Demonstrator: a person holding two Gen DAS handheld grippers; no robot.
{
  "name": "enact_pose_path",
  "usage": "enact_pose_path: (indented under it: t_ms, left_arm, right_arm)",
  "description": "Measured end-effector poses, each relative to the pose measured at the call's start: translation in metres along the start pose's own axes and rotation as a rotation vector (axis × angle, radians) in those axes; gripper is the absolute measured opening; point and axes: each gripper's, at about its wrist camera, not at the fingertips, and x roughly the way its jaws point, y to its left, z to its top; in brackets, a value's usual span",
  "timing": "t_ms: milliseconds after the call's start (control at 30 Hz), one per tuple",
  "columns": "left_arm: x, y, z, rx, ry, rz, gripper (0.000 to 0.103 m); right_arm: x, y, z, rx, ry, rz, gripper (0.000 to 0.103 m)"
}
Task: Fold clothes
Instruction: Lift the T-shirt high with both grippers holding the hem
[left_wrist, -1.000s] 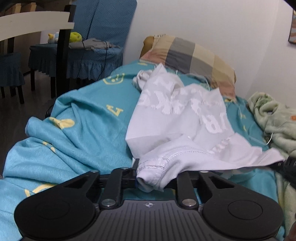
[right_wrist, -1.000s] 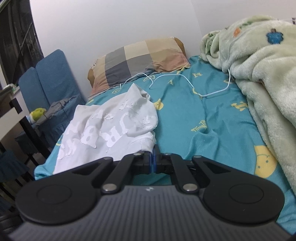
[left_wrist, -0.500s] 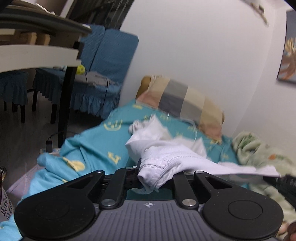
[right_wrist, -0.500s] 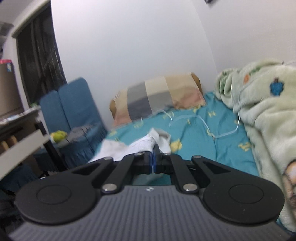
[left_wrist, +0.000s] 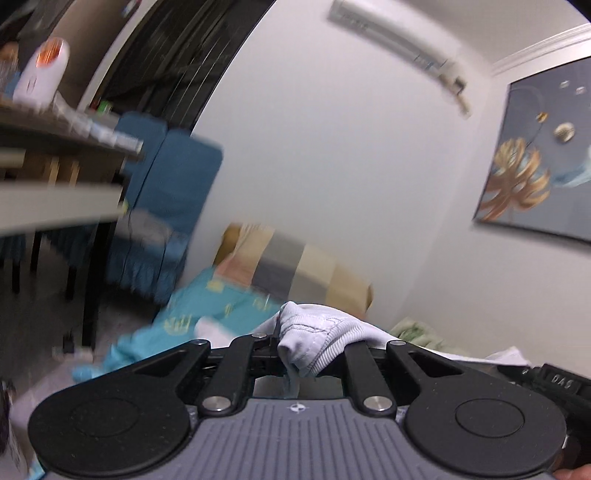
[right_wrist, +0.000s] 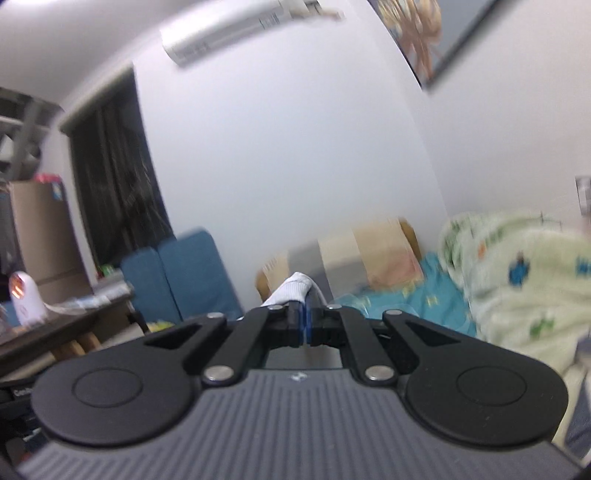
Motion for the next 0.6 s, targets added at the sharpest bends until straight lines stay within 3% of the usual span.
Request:
enact_pose_path:
  t_ms: [267,400,600]
  left_arm:
    - [-0.092,-0.077,0.122,0.029,-0.187,-0.111,0.011]
    - [-0.142,-0.118,0.176,0.039,-0.226,-0.175,0.011]
    - [-0.197,-0.171,0.23,0.088,-0.28,-0.234,0.011]
  right_arm:
    - [-0.081,0.038,0.119,-0.018,-0.206,0.098,0.004]
    - [-0.124,0.05,0.173,-0.043,-0.299,0.121,0.004]
    - [-0.167,0.06,0.232,-0.098,-0.399,0.141,0.004]
